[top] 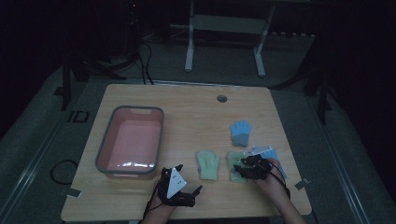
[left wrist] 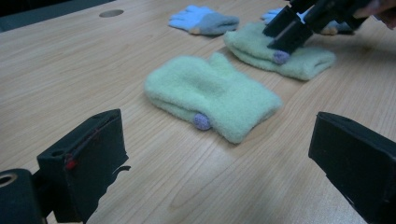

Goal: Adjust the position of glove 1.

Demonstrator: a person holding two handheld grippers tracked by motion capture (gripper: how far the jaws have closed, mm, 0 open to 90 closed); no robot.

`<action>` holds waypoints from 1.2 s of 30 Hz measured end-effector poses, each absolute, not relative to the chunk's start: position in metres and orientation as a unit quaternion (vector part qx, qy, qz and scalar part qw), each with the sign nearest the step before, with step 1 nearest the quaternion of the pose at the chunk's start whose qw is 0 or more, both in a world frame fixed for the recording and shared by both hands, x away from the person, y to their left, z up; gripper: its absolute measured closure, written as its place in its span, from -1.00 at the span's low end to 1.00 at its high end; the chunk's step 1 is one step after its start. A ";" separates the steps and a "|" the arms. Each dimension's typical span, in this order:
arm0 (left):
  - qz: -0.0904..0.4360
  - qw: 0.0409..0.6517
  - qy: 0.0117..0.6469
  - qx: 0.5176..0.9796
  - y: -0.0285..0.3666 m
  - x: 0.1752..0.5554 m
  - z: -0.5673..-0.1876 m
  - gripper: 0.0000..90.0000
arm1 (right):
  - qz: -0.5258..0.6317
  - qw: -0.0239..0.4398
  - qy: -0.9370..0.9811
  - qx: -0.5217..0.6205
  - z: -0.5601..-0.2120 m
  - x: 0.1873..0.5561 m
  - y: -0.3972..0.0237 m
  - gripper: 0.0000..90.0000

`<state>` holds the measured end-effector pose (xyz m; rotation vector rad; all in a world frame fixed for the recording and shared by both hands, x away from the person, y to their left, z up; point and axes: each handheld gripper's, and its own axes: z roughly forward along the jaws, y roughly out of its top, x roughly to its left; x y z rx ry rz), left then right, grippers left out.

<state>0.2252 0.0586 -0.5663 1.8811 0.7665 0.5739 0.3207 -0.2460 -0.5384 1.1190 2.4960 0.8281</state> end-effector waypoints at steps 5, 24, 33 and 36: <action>0.237 0.493 0.316 0.775 0.059 0.225 -0.566 -0.91 | 0.291 0.137 0.871 0.372 -0.541 0.316 -0.243 -0.08; 0.238 0.492 0.317 0.775 0.058 0.225 -0.566 -0.91 | 0.309 0.186 0.852 0.380 -0.482 0.312 -0.223 0.81; 0.238 0.493 0.315 0.776 0.058 0.225 -0.566 -0.91 | 0.321 0.186 0.854 0.365 -0.462 0.307 -0.180 0.81; 0.239 0.492 0.314 0.776 0.058 0.225 -0.566 -0.91 | 0.320 0.180 0.858 0.359 -0.465 0.306 -0.165 0.81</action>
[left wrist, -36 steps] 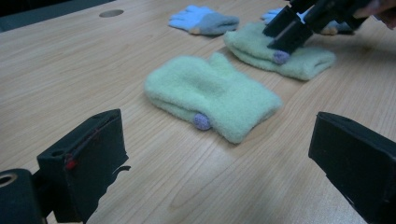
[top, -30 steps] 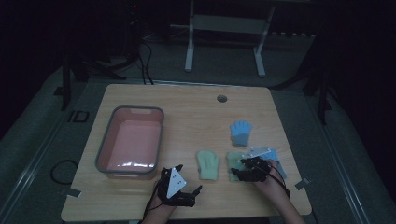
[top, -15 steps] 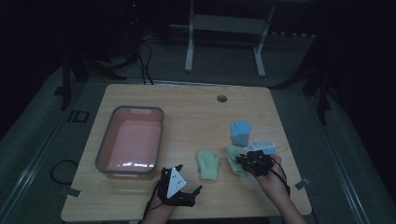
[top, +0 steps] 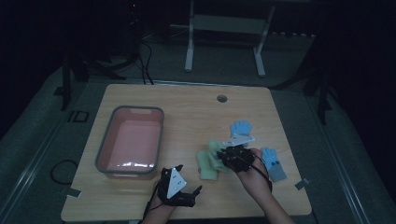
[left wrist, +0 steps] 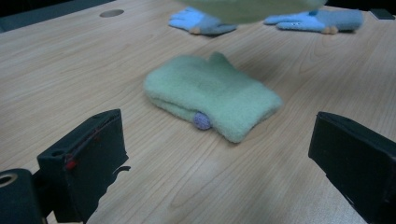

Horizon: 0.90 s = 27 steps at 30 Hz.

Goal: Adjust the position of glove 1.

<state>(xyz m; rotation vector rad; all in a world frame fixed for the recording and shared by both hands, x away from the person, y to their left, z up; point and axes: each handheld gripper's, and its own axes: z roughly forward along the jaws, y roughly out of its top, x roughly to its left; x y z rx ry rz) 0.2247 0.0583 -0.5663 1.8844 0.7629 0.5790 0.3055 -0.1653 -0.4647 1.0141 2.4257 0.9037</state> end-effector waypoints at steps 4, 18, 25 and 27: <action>0.238 0.490 0.314 0.777 0.058 0.225 -0.566 -0.91 | 0.309 0.178 0.865 0.354 -0.473 0.305 -0.148 0.81; 0.235 0.490 0.314 0.779 0.058 0.225 -0.566 -0.91 | 0.262 0.168 0.882 0.354 -0.516 0.311 -0.128 0.75; 0.239 0.479 0.312 0.785 0.057 0.226 -0.566 -0.91 | 0.282 0.157 0.880 0.347 -0.515 0.308 -0.131 0.45; 0.241 0.479 0.311 0.785 0.057 0.225 -0.566 -0.91 | 0.297 0.154 0.877 0.346 -0.508 0.306 -0.136 0.25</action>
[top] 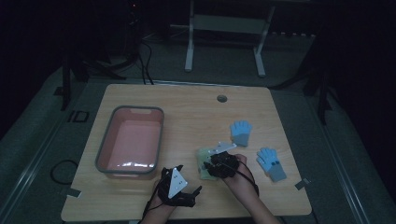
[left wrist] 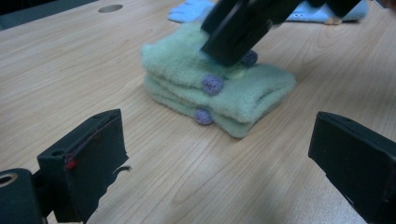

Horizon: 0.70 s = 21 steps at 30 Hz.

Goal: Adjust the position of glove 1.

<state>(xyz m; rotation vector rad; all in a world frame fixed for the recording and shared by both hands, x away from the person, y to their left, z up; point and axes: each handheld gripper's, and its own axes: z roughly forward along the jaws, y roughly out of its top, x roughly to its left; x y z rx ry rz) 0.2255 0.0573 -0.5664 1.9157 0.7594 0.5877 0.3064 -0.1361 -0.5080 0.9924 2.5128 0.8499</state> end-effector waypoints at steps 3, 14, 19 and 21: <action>0.237 0.481 0.313 0.784 0.058 0.226 -0.566 -0.91 | 0.327 0.141 0.865 0.354 -0.498 0.307 -0.148 -0.16; 0.240 0.483 0.287 0.791 0.059 0.220 -0.558 -0.90 | 0.396 0.085 0.853 0.330 -0.497 0.318 -0.192 -0.62; 0.172 0.469 0.320 0.805 0.057 0.223 -0.551 -0.90 | 0.383 0.096 0.858 0.328 -0.495 0.320 -0.204 -0.68; 0.162 0.468 0.322 0.807 0.056 0.225 -0.548 -0.90 | 0.379 0.088 0.860 0.330 -0.496 0.322 -0.207 -0.69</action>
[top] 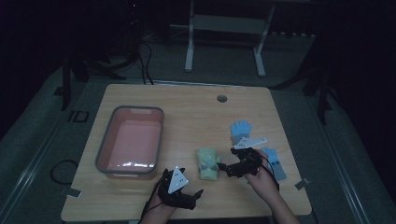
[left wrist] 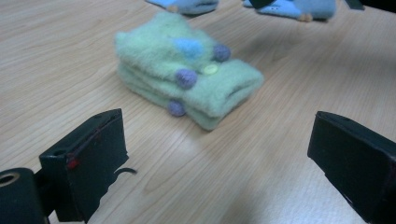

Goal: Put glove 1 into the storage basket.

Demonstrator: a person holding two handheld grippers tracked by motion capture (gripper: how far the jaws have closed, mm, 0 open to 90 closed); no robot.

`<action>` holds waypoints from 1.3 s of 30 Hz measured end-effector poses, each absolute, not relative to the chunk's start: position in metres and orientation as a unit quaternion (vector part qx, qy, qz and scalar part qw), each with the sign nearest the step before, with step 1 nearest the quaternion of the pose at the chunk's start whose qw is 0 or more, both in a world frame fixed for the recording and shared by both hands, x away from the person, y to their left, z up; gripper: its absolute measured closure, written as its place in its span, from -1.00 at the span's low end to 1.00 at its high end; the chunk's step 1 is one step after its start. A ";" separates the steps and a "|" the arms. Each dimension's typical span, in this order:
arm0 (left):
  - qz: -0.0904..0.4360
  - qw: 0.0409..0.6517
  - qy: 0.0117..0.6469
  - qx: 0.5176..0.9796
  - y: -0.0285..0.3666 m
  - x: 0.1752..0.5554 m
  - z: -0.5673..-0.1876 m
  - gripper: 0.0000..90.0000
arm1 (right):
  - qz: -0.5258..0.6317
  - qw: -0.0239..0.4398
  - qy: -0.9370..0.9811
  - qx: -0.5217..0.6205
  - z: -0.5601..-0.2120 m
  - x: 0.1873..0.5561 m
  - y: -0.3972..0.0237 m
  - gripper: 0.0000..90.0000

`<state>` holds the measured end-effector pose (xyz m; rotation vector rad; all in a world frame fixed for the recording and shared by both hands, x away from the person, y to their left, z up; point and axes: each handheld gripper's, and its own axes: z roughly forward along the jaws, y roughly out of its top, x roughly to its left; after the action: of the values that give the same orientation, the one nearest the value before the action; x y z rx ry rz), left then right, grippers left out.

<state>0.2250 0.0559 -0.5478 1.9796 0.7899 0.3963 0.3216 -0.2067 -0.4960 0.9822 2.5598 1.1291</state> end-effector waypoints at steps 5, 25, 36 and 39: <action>0.144 0.465 0.294 0.823 0.052 0.228 -0.542 -0.91 | 0.391 0.068 0.862 0.314 -0.497 0.322 -0.209 -0.76; 0.163 0.448 0.178 0.861 0.014 0.255 -0.526 -0.63 | 0.395 0.036 0.876 0.274 -0.490 0.370 -0.188 -0.12; 0.160 0.397 0.148 0.892 0.002 0.271 -0.548 -0.16 | 0.371 -0.025 0.878 0.302 -0.529 0.398 -0.173 -0.16; 0.171 0.378 0.146 0.898 0.003 0.275 -0.556 -0.05 | 0.366 -0.055 0.877 0.306 -0.542 0.401 -0.172 -0.18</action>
<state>0.2746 0.0028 -0.5559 2.2956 0.3728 0.4379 0.4007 -0.1723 -0.5418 0.9963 2.8564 1.1918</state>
